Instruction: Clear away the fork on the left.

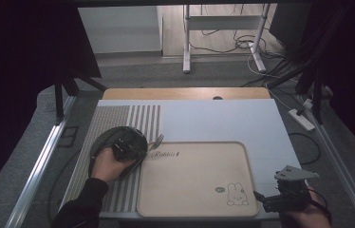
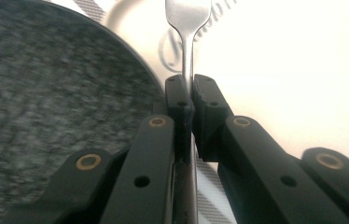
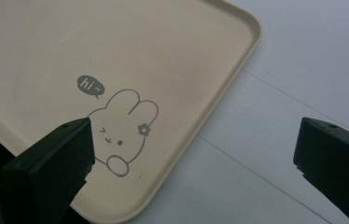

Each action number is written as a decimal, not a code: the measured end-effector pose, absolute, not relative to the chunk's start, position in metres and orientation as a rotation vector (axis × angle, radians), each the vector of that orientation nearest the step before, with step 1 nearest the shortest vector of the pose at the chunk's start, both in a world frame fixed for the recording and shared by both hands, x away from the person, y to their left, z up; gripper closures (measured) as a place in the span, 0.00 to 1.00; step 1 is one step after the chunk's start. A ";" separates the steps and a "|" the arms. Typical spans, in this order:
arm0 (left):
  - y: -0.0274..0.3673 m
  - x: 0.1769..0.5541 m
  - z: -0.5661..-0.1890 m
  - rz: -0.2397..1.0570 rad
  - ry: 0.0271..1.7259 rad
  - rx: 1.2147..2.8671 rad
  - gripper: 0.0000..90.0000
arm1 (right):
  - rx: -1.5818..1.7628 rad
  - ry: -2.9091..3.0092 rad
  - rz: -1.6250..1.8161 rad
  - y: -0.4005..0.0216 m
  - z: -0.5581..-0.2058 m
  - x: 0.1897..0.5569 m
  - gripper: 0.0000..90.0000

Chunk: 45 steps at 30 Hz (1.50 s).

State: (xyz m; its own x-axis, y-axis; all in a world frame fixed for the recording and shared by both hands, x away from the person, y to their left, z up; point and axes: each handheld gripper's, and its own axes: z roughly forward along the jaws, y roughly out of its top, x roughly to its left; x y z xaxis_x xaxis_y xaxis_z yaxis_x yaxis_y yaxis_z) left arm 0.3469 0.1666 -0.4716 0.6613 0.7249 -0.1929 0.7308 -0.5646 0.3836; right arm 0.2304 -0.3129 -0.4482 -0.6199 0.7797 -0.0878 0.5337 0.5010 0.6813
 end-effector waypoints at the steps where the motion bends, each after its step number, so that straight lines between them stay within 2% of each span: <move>1: 0.164 0.344 -0.472 -0.021 1.137 2.447 0.95 | 1.088 2.364 0.877 -0.313 -0.448 0.230 0.00; 18: 0.108 0.305 -0.480 -0.068 1.145 2.456 0.95 | 1.072 2.371 0.869 -0.312 -0.448 0.230 0.00; 27: 0.091 0.294 -0.498 -0.068 1.164 2.518 0.95 | 1.066 2.373 0.868 -0.312 -0.448 0.230 0.00; 30: 0.089 0.293 -0.503 -0.069 1.139 2.536 0.93 | 1.064 2.375 0.866 -0.311 -0.449 0.230 0.00; 33: 0.090 0.291 -0.498 -0.040 1.104 2.520 0.83 | 1.062 2.377 0.865 -0.311 -0.449 0.230 0.00; 34: 0.091 0.291 -0.495 -0.034 1.094 2.504 0.82 | 1.062 2.379 0.861 -0.311 -0.449 0.230 0.00; 36: 0.090 0.288 -0.487 -0.005 1.035 2.481 0.86 | 1.062 2.378 0.859 -0.311 -0.449 0.230 0.00; 39: 0.083 0.286 -0.487 -0.043 0.965 2.489 0.99 | 1.061 2.381 0.855 -0.311 -0.449 0.230 0.00; 41: 0.077 0.287 -0.492 -0.064 0.970 2.513 0.99 | 1.060 2.384 0.855 -0.310 -0.449 0.230 0.00; 45: 0.075 0.293 -0.502 -0.025 1.013 2.564 0.99 | 1.052 2.384 0.850 -0.310 -0.449 0.230 0.00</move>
State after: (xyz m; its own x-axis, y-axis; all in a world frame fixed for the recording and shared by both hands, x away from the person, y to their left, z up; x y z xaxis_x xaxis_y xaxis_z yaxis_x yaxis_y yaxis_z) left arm 0.2925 0.0753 -0.5019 0.7400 0.6548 -0.1538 0.6615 -0.6671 0.3426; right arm 0.2296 -0.3100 -0.4490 -0.6380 0.7621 -0.1103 0.5202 0.5322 0.6679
